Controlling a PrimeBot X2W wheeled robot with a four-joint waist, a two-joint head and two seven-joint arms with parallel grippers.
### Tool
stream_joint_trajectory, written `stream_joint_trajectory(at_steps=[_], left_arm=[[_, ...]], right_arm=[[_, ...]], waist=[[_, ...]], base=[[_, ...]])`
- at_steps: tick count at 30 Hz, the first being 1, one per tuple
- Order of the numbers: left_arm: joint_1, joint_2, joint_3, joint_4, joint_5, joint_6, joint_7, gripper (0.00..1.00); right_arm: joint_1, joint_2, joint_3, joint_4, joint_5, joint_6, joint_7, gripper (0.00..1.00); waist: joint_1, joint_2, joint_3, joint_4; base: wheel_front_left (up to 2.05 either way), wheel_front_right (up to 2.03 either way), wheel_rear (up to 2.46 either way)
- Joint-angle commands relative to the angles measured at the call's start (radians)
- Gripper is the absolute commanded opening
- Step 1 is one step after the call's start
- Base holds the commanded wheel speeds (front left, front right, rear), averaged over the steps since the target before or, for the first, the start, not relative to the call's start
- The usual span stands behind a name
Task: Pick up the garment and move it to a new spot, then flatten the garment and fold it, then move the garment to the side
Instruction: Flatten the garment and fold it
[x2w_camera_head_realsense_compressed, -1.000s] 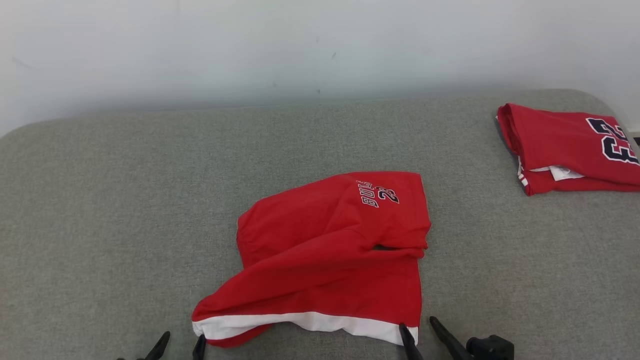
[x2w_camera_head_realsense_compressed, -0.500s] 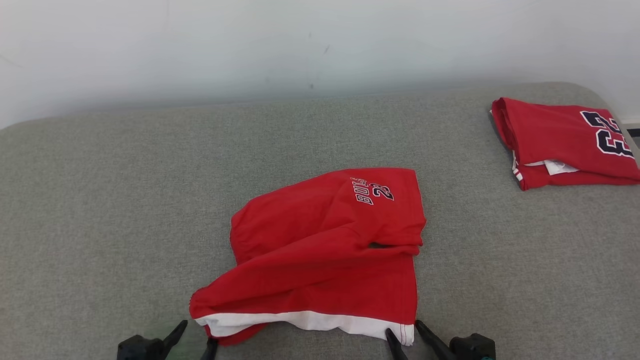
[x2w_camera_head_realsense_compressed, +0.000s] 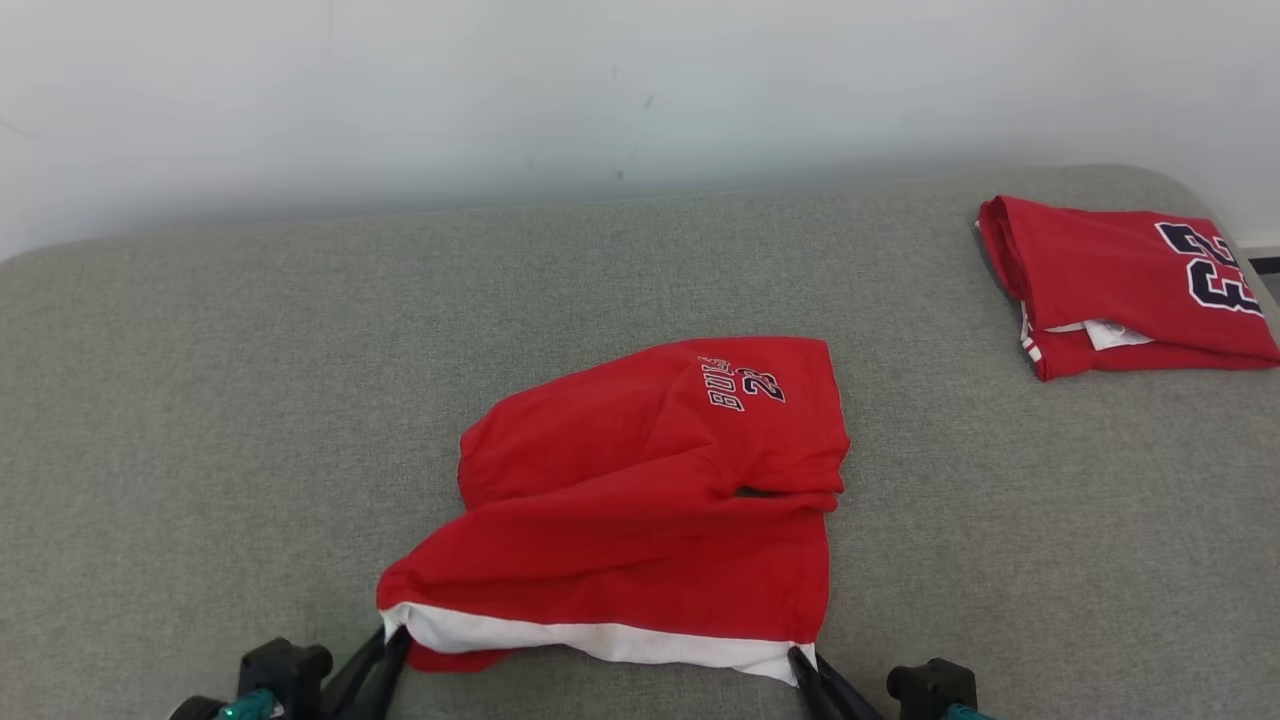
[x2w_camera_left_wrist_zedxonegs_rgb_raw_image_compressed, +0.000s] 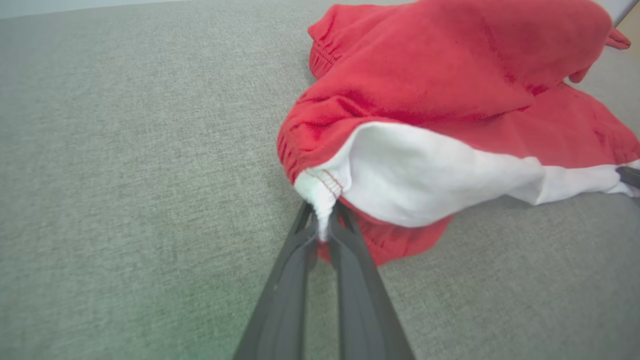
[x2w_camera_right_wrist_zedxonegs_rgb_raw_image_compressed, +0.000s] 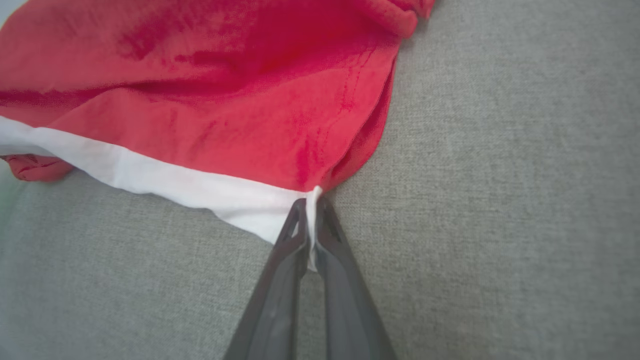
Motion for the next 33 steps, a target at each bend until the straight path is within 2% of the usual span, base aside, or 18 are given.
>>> stream_joint_trajectory(at_steps=[1, 7, 12, 19, 26, 33], left_arm=[[0.013, -0.009, 0.029, -0.014, 0.014, 0.003, -0.006, 0.0], [0.077, -0.03, 0.096, -0.077, 0.059, 0.003, -0.005, 0.0], [0.139, -0.046, 0.155, -0.17, 0.11, 0.008, -0.005, 0.0], [0.081, -0.013, 0.192, -0.269, 0.177, 0.01, -0.004, 0.0], [-0.155, 0.063, 0.153, -0.349, 0.194, 0.0, 0.097, 0.0], [-0.561, 0.15, 0.006, -0.367, 0.104, 0.003, 0.231, 0.0]], right_arm=[[-0.004, 0.002, -0.002, 0.007, 0.006, -0.003, -0.004, 0.0], [0.009, -0.011, -0.028, -0.033, 0.02, -0.003, -0.009, 0.0], [0.03, -0.031, -0.084, -0.149, 0.017, -0.003, -0.009, 0.0], [-0.021, -0.071, -0.122, -0.304, 0.041, -0.003, -0.009, 0.0], [-0.234, -0.121, -0.137, -0.369, 0.085, -0.003, 0.054, 0.0], [-0.588, -0.159, -0.146, -0.308, 0.127, -0.003, 0.124, 0.0]], waist=[[-0.0001, -0.0001, -0.002, 0.001], [-0.0001, -0.0001, -0.01, 0.004], [-0.0001, -0.0001, -0.015, 0.007], [-0.0001, -0.0001, -0.004, 0.002], [-0.0001, -0.0001, 0.071, -0.014], [-0.0001, -0.0001, 0.228, -0.017]], base=[[0.0, 0.0, 0.0], [0.0, 0.0, 0.0], [0.0, 0.0, 0.0], [0.0, 0.0, 0.0], [0.0, 0.0, 0.0], [0.0, 0.0, 0.0]])
